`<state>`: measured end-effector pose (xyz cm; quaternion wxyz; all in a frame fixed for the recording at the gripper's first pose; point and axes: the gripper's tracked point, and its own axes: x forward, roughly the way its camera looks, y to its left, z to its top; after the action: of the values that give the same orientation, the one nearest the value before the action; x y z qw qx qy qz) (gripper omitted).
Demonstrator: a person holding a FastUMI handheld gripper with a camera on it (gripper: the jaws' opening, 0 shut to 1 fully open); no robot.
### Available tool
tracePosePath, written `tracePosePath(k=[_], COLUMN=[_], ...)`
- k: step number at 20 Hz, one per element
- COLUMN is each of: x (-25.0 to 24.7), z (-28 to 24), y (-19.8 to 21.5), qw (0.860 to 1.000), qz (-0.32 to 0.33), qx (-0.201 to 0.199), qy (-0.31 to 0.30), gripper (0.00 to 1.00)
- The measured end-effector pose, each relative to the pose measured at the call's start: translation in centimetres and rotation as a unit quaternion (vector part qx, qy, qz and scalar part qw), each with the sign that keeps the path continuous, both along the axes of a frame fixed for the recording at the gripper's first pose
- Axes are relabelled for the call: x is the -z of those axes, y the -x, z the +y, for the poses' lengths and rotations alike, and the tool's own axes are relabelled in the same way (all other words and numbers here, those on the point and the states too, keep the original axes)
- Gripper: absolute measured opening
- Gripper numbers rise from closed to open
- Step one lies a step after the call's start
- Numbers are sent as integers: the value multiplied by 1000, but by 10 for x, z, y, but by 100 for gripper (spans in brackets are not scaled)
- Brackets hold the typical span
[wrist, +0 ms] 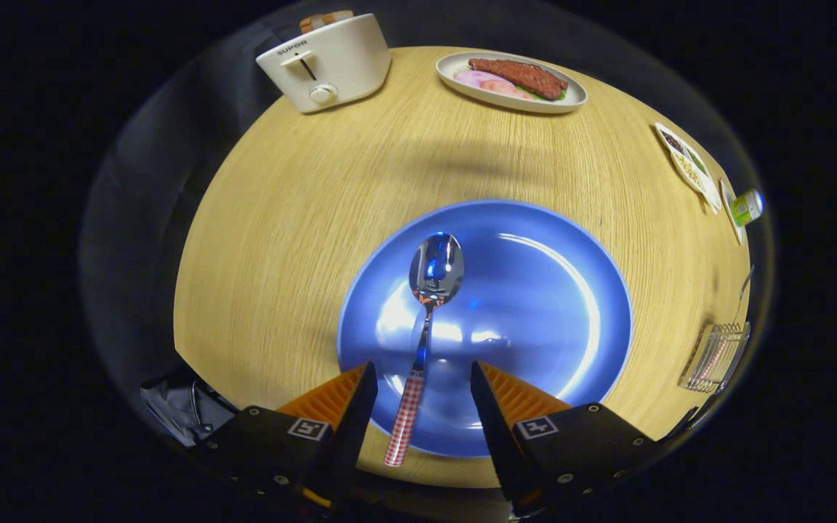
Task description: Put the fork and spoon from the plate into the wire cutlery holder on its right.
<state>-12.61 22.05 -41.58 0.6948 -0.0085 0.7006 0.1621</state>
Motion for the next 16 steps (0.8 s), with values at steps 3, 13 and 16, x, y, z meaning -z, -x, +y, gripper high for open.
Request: tracePosePath(k=[3,13,16], x=[3,3,-8], z=[1,-4,-10], y=[6,4,-3], qw=[1000,1000,1000], qz=[25,27,8], qx=[-4,-2,9], qy=[8,13,-1], gripper=[56,6,5])
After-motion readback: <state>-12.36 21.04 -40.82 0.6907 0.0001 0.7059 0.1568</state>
